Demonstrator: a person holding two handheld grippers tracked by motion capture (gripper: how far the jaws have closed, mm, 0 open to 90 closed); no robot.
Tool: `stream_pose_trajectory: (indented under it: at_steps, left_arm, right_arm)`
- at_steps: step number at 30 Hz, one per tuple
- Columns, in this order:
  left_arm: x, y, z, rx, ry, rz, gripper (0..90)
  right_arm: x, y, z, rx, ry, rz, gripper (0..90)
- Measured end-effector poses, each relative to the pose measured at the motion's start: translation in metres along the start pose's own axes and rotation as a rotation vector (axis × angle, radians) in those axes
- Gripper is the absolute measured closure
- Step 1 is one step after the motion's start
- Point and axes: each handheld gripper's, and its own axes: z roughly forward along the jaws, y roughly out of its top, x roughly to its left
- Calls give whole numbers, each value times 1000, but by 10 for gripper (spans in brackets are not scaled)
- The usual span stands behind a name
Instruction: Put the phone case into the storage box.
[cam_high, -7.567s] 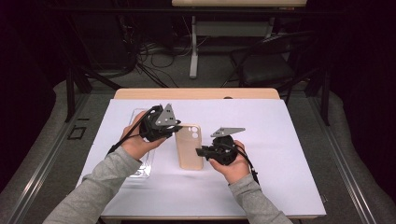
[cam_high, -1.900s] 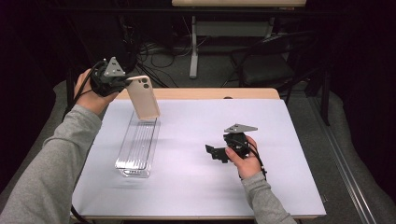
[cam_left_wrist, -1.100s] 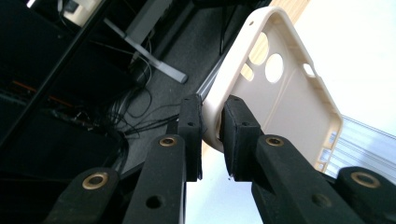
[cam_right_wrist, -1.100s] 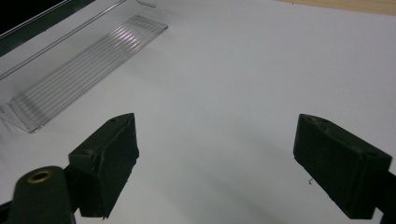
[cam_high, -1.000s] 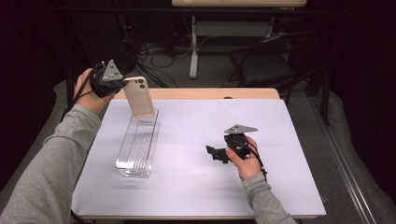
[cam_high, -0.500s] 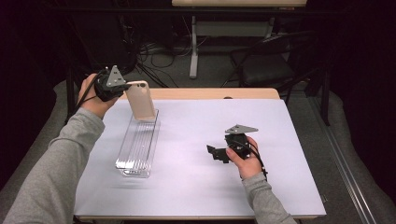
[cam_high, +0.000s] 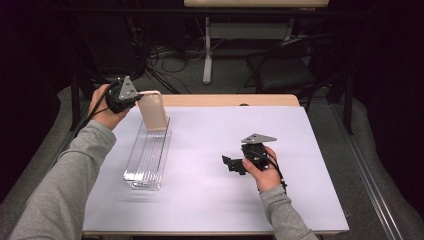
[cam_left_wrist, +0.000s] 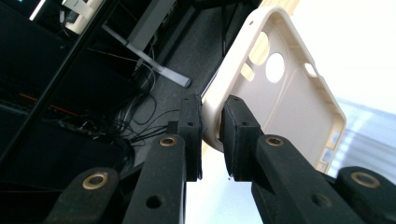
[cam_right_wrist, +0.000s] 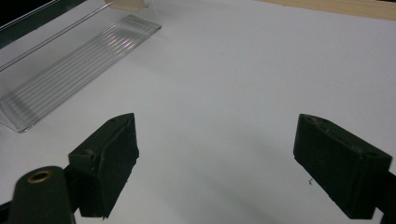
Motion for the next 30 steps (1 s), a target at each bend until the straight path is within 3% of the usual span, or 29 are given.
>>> stream_pose_trajectory:
  at_steps: [11, 19, 30]
  left_arm:
    - [-9, -6, 6, -29, 22, 4, 791]
    - [-15, -5, 9, -19, 40, 58, 791]
    - [-21, -12, 13, -36, 58, 67, 791]
  right_arm:
    - [0, 0, 0, 0, -1, -6, 134]
    - [0, 0, 0, -5, 0, -3, 134]
    - [0, 0, 0, -5, 0, -2, 134]
